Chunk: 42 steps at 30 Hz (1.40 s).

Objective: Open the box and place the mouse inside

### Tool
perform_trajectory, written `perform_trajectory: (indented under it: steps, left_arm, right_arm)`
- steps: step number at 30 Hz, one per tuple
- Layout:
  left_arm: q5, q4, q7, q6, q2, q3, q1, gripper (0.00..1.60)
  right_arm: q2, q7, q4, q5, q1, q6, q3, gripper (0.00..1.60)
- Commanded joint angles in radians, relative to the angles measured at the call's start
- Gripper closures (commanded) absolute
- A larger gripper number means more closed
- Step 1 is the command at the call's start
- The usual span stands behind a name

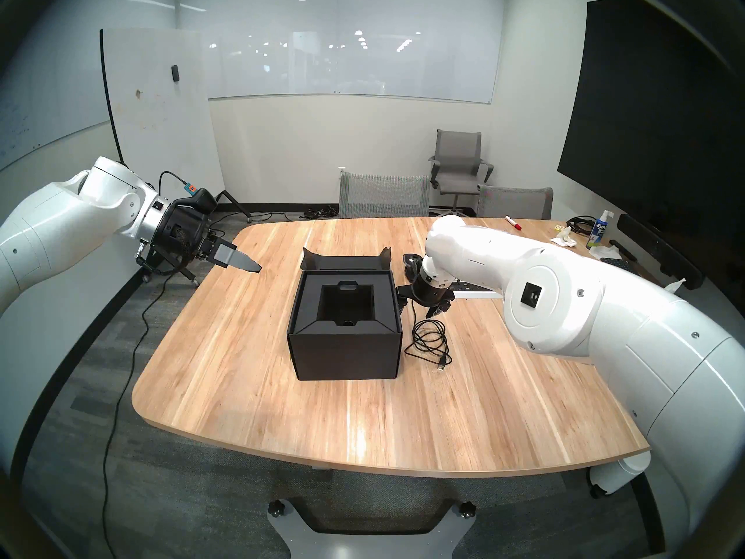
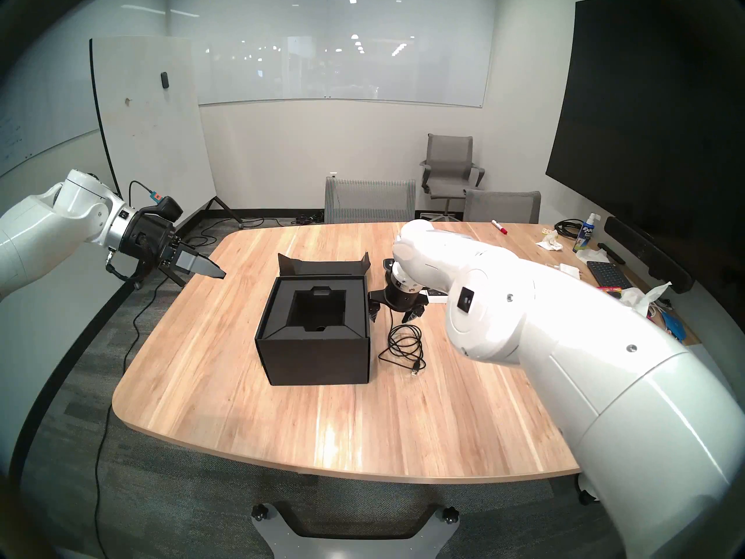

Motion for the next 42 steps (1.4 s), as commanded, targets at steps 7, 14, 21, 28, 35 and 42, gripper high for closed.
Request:
perform_trajectory:
  steps: [7,14,21,28,35,42]
  left_arm:
    - [-0.006,-0.001,-0.015,0.002,0.000,-0.014,-0.020,0.00]
    - [-0.006,-0.001,-0.015,0.002,0.000,-0.014,-0.020,0.00]
    - [-0.006,-0.001,-0.015,0.002,0.000,-0.014,-0.020,0.00]
    - [-0.006,-0.001,-0.015,0.002,0.000,-0.013,-0.020,0.00]
    - [-0.006,-0.001,-0.015,0.002,0.000,-0.013,-0.021,0.00]
    - [-0.006,-0.001,-0.015,0.002,0.000,-0.013,-0.021,0.00]
  right_arm:
    - [0.016,-0.009,-0.048,0.001,0.062,-0.002,0.046,0.00]
    - [0.030,-0.020,-0.071,0.001,0.066,-0.002,0.076,0.00]
    - [0.043,-0.039,-0.093,0.001,0.072,-0.002,0.108,0.00]
    - [0.056,-0.060,-0.111,0.001,0.075,-0.002,0.137,0.00]
    - [0.069,-0.082,-0.143,0.001,0.083,-0.002,0.178,0.00]
    - [0.085,-0.109,-0.177,0.001,0.085,-0.002,0.216,0.00]
